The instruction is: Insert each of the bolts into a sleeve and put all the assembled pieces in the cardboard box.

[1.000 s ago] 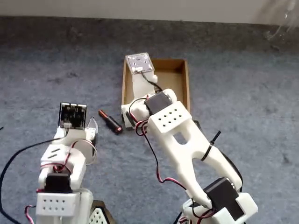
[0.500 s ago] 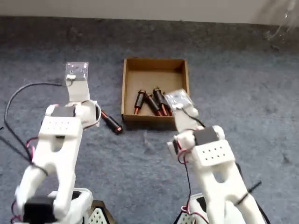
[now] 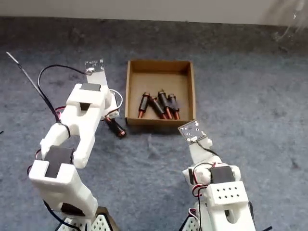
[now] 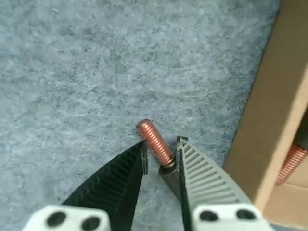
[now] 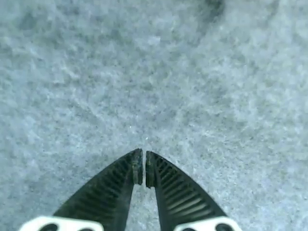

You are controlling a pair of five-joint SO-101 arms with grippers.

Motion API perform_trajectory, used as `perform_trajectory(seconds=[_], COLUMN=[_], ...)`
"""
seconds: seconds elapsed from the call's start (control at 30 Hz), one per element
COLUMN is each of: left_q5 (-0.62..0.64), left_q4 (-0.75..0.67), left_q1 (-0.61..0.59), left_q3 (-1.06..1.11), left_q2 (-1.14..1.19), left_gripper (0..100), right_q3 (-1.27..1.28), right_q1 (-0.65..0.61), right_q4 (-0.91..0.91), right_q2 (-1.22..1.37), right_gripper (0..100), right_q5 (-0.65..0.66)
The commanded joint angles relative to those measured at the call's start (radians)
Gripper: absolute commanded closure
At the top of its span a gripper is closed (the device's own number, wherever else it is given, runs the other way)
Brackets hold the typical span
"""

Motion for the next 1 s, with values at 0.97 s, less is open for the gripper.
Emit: perform_trajectory(seconds=[0.97], left_q5=[-0.27], left_q4=[0.338], left_q1=[0.119], left_q3=[-0.545], left_q2=[-0.243], left_gripper=[100], right_q3=[0.266], right_q1=[0.012], right_q4=[-0.263], right_q2=[-0.028], right_gripper=[99.2], right_q5=[0.012])
